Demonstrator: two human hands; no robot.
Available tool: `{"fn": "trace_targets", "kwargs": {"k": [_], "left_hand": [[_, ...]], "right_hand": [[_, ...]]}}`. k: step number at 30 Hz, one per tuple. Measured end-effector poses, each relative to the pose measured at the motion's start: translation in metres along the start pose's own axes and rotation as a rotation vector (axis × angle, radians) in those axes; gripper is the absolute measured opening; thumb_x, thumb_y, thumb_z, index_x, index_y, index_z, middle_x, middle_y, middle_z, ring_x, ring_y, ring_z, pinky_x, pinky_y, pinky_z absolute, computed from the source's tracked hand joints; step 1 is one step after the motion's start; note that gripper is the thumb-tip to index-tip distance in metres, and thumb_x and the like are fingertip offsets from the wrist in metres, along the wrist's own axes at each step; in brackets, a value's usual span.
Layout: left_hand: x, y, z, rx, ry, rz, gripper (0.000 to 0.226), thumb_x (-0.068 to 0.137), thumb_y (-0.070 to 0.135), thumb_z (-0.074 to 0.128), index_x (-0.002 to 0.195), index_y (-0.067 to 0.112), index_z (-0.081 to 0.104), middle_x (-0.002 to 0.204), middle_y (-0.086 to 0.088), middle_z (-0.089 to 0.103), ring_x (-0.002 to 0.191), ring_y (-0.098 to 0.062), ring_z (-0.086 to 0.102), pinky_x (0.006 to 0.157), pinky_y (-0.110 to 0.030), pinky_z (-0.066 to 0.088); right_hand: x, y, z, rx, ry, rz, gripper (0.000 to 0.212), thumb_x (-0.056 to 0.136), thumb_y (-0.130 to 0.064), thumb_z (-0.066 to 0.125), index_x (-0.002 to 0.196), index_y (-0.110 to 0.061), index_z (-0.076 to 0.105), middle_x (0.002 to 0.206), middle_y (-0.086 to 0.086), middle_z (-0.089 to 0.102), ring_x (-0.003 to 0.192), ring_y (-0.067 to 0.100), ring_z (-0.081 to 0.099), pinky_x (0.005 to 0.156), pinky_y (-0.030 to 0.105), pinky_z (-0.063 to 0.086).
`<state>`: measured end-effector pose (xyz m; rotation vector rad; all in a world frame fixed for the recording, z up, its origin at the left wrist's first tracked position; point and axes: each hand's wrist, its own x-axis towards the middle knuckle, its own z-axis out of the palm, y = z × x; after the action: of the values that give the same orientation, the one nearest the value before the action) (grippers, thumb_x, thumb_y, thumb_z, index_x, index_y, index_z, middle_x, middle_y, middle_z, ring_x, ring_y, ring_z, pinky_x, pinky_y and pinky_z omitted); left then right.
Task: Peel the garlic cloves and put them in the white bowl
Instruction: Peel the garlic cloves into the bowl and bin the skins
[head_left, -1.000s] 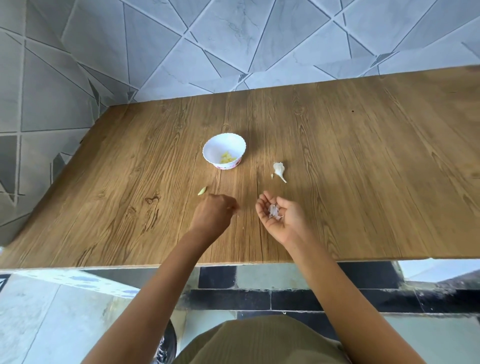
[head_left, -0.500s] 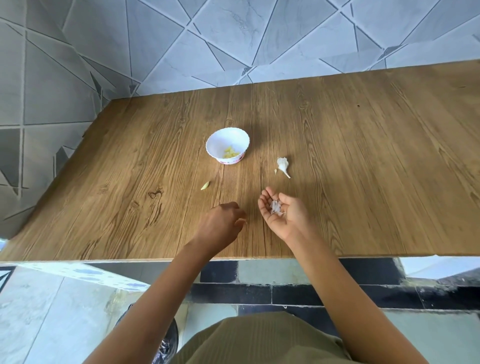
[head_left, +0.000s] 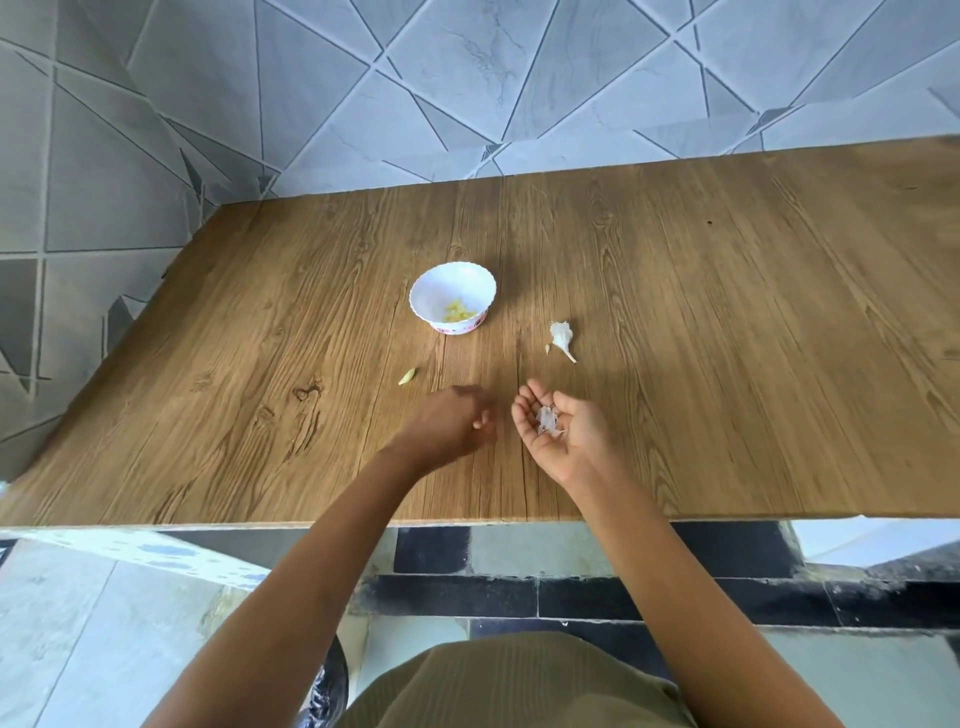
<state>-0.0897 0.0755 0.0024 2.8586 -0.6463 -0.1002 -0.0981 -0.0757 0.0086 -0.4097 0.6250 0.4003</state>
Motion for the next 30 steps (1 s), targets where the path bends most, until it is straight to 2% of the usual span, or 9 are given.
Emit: {"fn": "trace_targets", "kwargs": {"k": [3,7,9,13,15,19,23,27,30], "left_hand": [[0.002,-0.003,-0.016,-0.32,0.185,-0.026,0.005,0.085,0.005,0.061,0.083,0.004,0.066,0.076,0.0,0.063,0.067,-0.013,0.058,0.06,-0.015,0.042],[0.001,0.017,-0.031,-0.182,0.159,0.133,0.016,0.086,0.017,0.062,0.098,0.014,0.073,0.085,0.0,0.068,0.067,-0.011,0.059,0.057,-0.024,0.043],[0.001,0.024,-0.032,-0.083,0.149,0.074,0.014,0.087,0.022,0.064,0.098,0.02,0.072,0.087,0.003,0.065,0.071,-0.012,0.059,0.059,-0.025,0.043],[0.001,0.028,-0.026,-0.056,0.238,-0.029,0.013,0.081,0.029,0.069,0.087,0.018,0.064,0.084,0.004,0.06,0.069,-0.017,0.058,0.058,-0.03,0.048],[0.001,0.027,-0.026,-0.075,0.237,-0.03,0.01,0.086,0.026,0.064,0.094,0.021,0.068,0.088,0.005,0.062,0.073,-0.016,0.06,0.061,-0.03,0.049],[-0.002,0.02,-0.019,-0.161,0.201,0.054,0.024,0.085,0.016,0.055,0.101,0.021,0.071,0.09,0.003,0.067,0.078,-0.019,0.064,0.065,-0.037,0.054],[-0.004,0.013,-0.019,-0.268,0.249,0.093,0.028,0.079,-0.001,0.057,0.096,0.014,0.075,0.089,0.001,0.073,0.076,-0.014,0.067,0.068,-0.027,0.055],[-0.007,0.01,-0.023,-0.485,0.332,-0.044,0.017,0.077,-0.002,0.068,0.085,0.01,0.075,0.077,0.006,0.072,0.066,-0.002,0.065,0.062,-0.008,0.048],[-0.012,0.001,-0.022,-0.644,0.38,-0.204,0.013,0.079,0.0,0.068,0.083,0.011,0.073,0.071,0.004,0.07,0.062,-0.003,0.065,0.064,-0.021,0.053]], "right_hand": [[0.0,0.001,0.001,-0.006,0.008,0.006,0.031,0.1,-0.009,0.035,0.09,0.005,0.06,0.088,0.014,0.06,0.085,0.022,0.059,0.087,0.034,0.046],[-0.004,0.007,0.004,0.01,0.019,0.038,0.029,0.099,-0.009,0.037,0.088,0.004,0.059,0.082,0.014,0.063,0.08,0.022,0.061,0.085,0.033,0.049],[-0.005,0.009,0.006,0.023,0.007,0.039,0.027,0.099,-0.008,0.037,0.087,0.003,0.058,0.077,0.015,0.065,0.075,0.022,0.063,0.088,0.031,0.048],[-0.003,0.01,0.007,0.048,-0.018,0.037,0.027,0.099,-0.008,0.036,0.09,0.004,0.058,0.071,0.016,0.067,0.068,0.023,0.065,0.084,0.028,0.048],[-0.002,0.012,0.007,0.043,-0.001,0.025,0.029,0.099,-0.008,0.037,0.087,0.004,0.06,0.071,0.015,0.067,0.07,0.022,0.064,0.079,0.028,0.049],[-0.002,0.015,0.009,0.036,0.024,-0.007,0.028,0.097,-0.006,0.038,0.083,0.003,0.06,0.073,0.012,0.061,0.071,0.019,0.058,0.075,0.027,0.048],[-0.001,0.017,0.011,0.032,0.02,-0.023,0.029,0.099,-0.009,0.037,0.087,0.004,0.06,0.077,0.015,0.063,0.074,0.022,0.06,0.078,0.029,0.05],[0.004,0.025,0.012,0.025,0.014,-0.014,0.027,0.1,-0.011,0.037,0.097,0.004,0.06,0.085,0.015,0.063,0.075,0.022,0.061,0.075,0.029,0.05],[0.006,0.03,0.016,0.026,-0.017,0.001,0.029,0.1,-0.012,0.036,0.094,0.005,0.059,0.085,0.016,0.063,0.078,0.022,0.062,0.078,0.031,0.052]]}}
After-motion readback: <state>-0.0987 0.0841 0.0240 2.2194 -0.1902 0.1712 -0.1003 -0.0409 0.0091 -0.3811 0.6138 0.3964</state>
